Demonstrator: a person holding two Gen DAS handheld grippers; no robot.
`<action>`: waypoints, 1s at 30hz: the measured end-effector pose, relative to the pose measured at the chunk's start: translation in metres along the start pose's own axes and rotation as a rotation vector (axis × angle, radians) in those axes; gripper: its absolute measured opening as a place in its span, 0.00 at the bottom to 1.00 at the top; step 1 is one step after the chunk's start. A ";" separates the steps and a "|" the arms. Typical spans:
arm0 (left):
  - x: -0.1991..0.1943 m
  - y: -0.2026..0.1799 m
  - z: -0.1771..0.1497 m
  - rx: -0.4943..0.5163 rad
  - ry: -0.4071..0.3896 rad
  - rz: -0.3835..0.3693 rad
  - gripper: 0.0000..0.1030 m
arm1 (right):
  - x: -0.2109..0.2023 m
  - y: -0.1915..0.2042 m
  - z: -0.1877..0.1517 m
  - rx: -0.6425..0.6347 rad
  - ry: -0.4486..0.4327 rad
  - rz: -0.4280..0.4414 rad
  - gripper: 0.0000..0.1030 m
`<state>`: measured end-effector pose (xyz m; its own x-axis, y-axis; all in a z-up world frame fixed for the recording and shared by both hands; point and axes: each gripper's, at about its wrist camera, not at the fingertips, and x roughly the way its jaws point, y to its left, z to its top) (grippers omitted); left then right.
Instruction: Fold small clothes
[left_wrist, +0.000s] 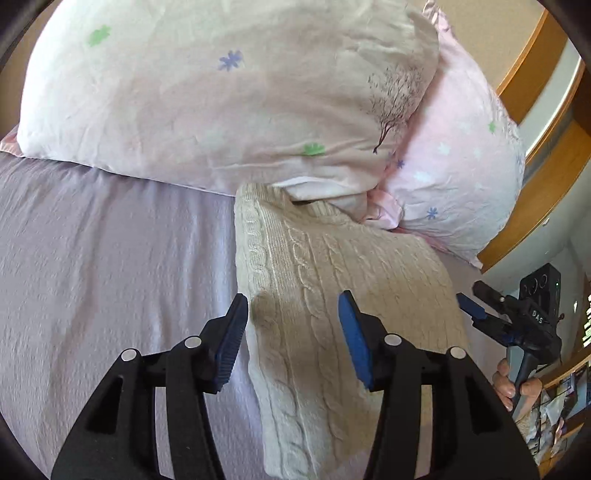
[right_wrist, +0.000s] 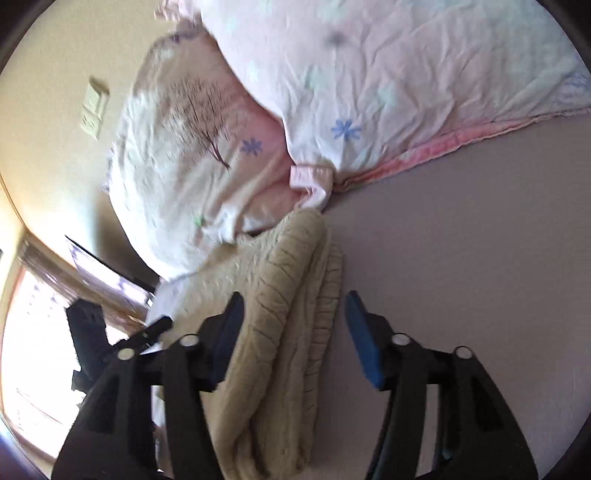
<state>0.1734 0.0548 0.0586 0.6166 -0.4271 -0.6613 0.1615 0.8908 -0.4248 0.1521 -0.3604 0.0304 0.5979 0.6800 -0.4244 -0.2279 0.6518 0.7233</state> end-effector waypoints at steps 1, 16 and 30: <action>-0.012 0.001 -0.005 0.010 -0.027 0.003 0.67 | -0.006 0.005 -0.005 -0.015 0.017 0.029 0.60; -0.048 -0.022 -0.095 0.111 -0.038 0.121 0.99 | 0.026 0.026 -0.054 -0.046 -0.005 -0.266 0.36; -0.003 -0.050 -0.114 0.292 0.094 0.341 0.99 | 0.041 0.063 -0.142 -0.352 0.046 -0.614 0.98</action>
<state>0.0760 -0.0062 0.0115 0.6017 -0.1024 -0.7921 0.1801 0.9836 0.0096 0.0530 -0.2438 -0.0193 0.6666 0.1636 -0.7273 -0.0996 0.9864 0.1306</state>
